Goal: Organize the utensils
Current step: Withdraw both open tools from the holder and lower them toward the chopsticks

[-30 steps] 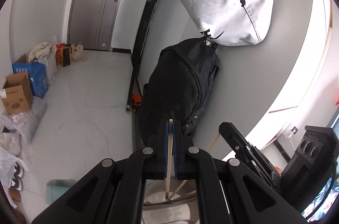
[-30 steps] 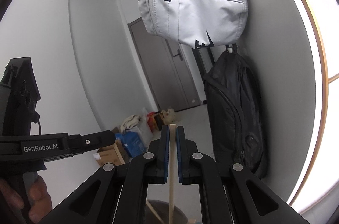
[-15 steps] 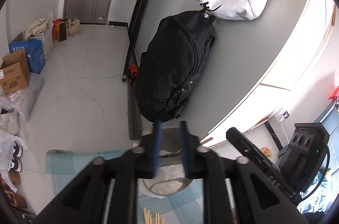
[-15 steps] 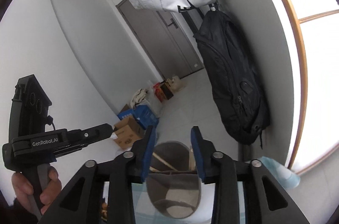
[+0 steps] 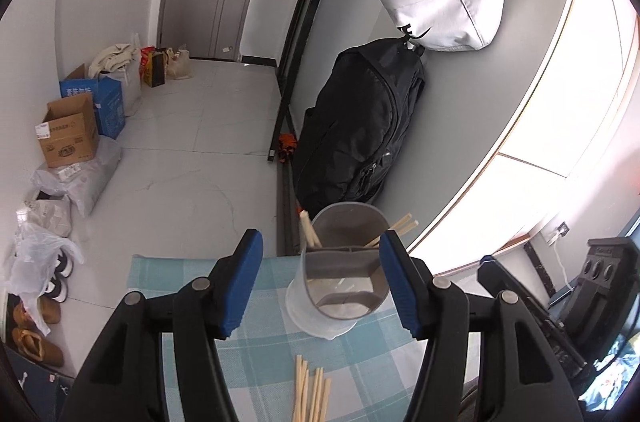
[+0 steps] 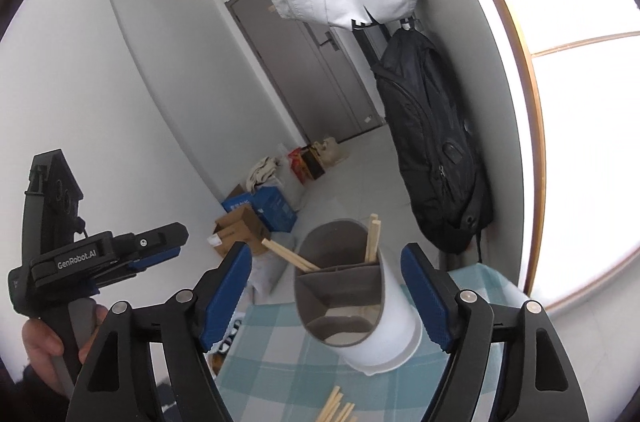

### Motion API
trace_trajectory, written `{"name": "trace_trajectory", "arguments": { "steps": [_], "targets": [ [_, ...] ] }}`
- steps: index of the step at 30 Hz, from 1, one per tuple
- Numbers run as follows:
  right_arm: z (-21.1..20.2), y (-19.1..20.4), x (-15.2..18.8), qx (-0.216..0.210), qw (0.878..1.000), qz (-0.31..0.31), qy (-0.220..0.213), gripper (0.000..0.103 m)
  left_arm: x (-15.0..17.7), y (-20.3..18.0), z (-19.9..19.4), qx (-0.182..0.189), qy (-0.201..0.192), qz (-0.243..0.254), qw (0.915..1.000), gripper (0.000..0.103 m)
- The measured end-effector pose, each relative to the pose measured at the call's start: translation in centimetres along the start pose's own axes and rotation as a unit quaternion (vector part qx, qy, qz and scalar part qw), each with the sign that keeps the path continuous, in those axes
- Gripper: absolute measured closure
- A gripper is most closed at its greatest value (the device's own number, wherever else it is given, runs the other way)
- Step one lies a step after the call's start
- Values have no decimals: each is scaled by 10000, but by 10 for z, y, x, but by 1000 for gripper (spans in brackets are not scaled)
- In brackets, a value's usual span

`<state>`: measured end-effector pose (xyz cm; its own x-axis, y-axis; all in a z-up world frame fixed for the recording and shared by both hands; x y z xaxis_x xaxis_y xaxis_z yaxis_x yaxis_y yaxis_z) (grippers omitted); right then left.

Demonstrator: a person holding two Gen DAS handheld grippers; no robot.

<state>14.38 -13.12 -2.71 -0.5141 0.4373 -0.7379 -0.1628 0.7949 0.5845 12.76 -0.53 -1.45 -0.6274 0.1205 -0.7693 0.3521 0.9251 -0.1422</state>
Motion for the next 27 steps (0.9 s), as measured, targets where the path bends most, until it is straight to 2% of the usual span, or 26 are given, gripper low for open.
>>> {"name": "trace_trajectory", "arguments": {
  "steps": [2, 3, 4, 6, 12, 15, 22, 27],
  "targets": [
    [-6, 6, 5, -28, 10000, -75, 3, 20, 7, 0, -7, -151, 20, 65, 9999, 47],
    [-7, 8, 7, -54, 9999, -89, 17, 19, 10, 0, -8, -233, 26, 90, 9997, 43],
    [-9, 10, 11, -73, 9999, -100, 46, 18, 14, 1, -12, -284, 20, 108, 9995, 34],
    [-11, 13, 18, -58, 9998, -120, 122, 17, 19, 2, -17, -446, -72, 131, 9989, 28],
    [-16, 15, 43, 7, 9993, -219, 292, 9, 39, 5, -30, -823, -362, 181, 9958, 26],
    [-17, 16, 58, 58, 9988, -304, 377, 5, 55, 11, -28, -1011, -400, 186, 9939, 15],
    [-4, 2, 96, 350, 9947, -389, 880, 4, 91, 23, -14, -1107, -258, 189, 9933, 14],
    [17, -17, 124, 678, 9860, -271, 1501, 4, 110, 38, -1, -1055, -45, -10, 9944, 14]
  ]
}}
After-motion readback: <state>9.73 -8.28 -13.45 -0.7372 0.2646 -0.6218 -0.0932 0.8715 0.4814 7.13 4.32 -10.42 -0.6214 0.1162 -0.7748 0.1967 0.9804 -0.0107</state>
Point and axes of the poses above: each gripper's, at about its wrist camera, not at the fingertips, and z roughly the way its jaws point, y to its left, x to its underside, the point moved 9 cm from there along z, roughly the way its jaws point, and after that the axes turned 13 degrees about z, right-handed, at the moved point
